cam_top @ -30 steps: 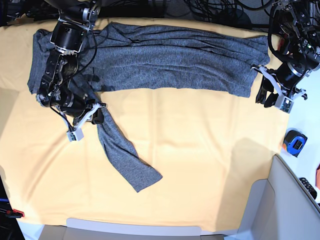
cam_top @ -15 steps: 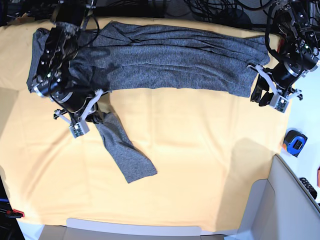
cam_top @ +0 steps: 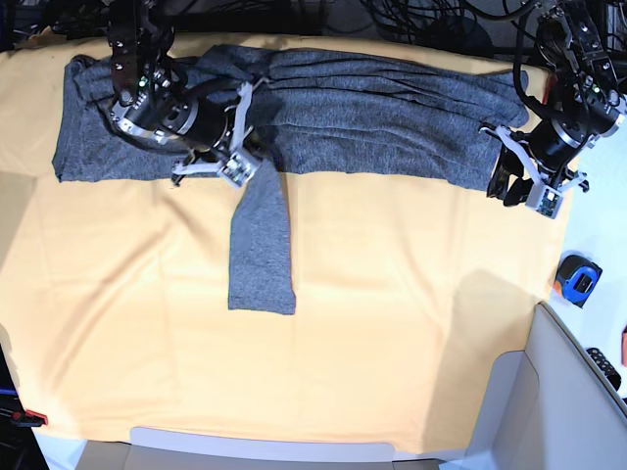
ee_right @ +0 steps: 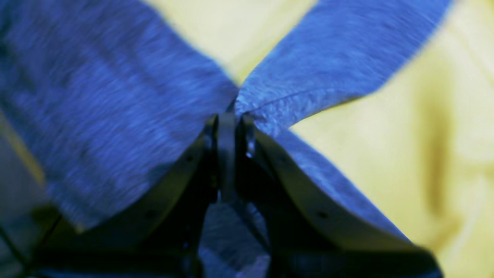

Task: Fold the T-shirt properly
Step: 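Grasp the trailing sleeve with the right gripper and fold it onto the shirt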

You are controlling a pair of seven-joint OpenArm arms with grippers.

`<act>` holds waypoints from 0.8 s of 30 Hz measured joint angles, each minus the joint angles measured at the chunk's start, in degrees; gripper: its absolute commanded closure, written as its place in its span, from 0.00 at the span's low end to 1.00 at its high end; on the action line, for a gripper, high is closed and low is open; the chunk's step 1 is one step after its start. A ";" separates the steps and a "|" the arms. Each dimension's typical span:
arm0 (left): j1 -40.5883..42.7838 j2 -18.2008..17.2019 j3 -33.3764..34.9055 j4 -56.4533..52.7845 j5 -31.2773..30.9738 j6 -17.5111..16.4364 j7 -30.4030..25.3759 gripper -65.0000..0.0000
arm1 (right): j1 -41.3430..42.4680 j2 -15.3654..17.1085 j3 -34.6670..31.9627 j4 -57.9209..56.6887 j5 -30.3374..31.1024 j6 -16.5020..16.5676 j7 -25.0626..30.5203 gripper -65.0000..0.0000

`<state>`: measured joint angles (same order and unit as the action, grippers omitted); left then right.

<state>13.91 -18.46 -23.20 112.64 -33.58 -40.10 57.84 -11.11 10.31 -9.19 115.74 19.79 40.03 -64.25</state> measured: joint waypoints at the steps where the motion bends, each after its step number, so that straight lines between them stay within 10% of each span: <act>1: 0.02 0.02 0.00 0.00 0.00 0.02 -0.02 0.76 | 0.00 0.66 -1.57 0.02 -0.13 -0.02 -0.04 1.00; 13: -0.04 0.83 0.00 0.00 -0.04 -0.02 0.00 0.76 | 0.48 4.87 -15.21 -0.09 -0.09 0.02 -0.04 0.98; 21: -0.11 0.79 0.00 0.00 0.00 0.00 0.00 0.75 | 2.64 4.87 -14.84 -0.24 -0.09 -0.15 -0.11 0.28; 24: -0.09 0.79 0.00 0.00 0.00 0.00 0.00 0.75 | 5.66 4.66 -14.78 -0.24 0.09 0.04 -0.07 0.17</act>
<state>13.82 -17.67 -23.20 112.64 -33.58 -40.10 57.84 -5.45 14.96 -23.97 115.50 19.88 40.07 -64.31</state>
